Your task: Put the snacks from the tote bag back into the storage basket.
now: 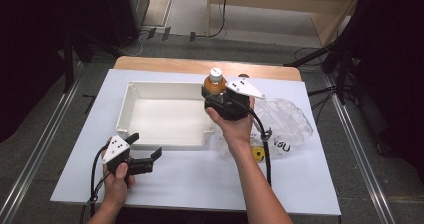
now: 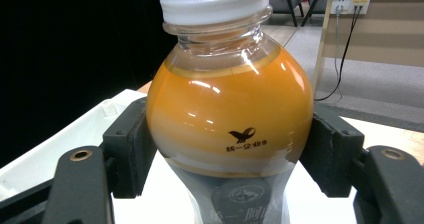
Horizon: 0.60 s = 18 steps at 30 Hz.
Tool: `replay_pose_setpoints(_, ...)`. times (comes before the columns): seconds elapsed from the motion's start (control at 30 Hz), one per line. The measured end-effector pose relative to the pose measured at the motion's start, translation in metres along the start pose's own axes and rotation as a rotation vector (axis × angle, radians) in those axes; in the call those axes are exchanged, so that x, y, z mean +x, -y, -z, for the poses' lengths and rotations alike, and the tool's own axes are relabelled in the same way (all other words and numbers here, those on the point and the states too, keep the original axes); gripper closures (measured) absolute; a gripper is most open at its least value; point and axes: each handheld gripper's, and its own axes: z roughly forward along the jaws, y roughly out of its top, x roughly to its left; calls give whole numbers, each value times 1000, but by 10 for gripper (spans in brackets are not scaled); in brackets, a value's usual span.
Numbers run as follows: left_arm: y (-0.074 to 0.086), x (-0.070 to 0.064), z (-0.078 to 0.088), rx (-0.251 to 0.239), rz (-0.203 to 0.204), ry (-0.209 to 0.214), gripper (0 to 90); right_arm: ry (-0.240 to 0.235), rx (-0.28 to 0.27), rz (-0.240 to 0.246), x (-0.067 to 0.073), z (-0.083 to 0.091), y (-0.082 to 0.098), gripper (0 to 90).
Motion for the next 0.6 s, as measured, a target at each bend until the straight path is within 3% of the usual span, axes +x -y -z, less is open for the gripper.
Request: replay_pose_setpoints(0.6, 0, 0, 0, -3, -2, 4, 14, -21, 11, 0, 9, -10, 3, 311)
